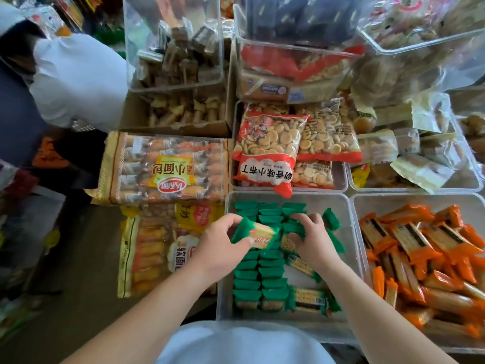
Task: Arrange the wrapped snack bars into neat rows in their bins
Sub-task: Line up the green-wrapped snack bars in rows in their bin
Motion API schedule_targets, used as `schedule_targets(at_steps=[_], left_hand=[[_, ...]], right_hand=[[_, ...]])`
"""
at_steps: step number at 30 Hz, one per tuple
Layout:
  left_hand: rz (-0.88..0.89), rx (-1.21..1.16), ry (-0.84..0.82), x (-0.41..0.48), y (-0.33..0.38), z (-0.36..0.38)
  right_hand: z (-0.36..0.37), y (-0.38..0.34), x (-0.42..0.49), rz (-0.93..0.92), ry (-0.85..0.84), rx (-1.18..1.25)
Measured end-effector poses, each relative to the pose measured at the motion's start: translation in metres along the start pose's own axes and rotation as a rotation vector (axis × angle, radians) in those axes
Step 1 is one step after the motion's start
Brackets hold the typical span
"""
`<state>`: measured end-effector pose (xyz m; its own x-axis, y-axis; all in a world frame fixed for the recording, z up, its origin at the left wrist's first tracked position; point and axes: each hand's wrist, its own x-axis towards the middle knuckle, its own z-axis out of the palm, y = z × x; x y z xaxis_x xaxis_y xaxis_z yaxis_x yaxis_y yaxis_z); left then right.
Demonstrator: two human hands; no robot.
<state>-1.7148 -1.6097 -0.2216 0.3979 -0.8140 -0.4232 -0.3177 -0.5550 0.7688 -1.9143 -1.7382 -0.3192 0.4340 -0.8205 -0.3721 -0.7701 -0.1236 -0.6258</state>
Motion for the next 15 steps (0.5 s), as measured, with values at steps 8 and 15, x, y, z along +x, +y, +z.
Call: schedule_targets(at_steps=[8,15], left_hand=[[-0.032,-0.045,-0.007,-0.002,-0.007,0.001],[-0.005,-0.114,0.000,-0.002,-0.005,-0.001]], right_hand=[[0.016,0.001,-0.003,0.149,0.144,0.197],[0.022,0.005,-0.008,0.053,0.194,0.203]])
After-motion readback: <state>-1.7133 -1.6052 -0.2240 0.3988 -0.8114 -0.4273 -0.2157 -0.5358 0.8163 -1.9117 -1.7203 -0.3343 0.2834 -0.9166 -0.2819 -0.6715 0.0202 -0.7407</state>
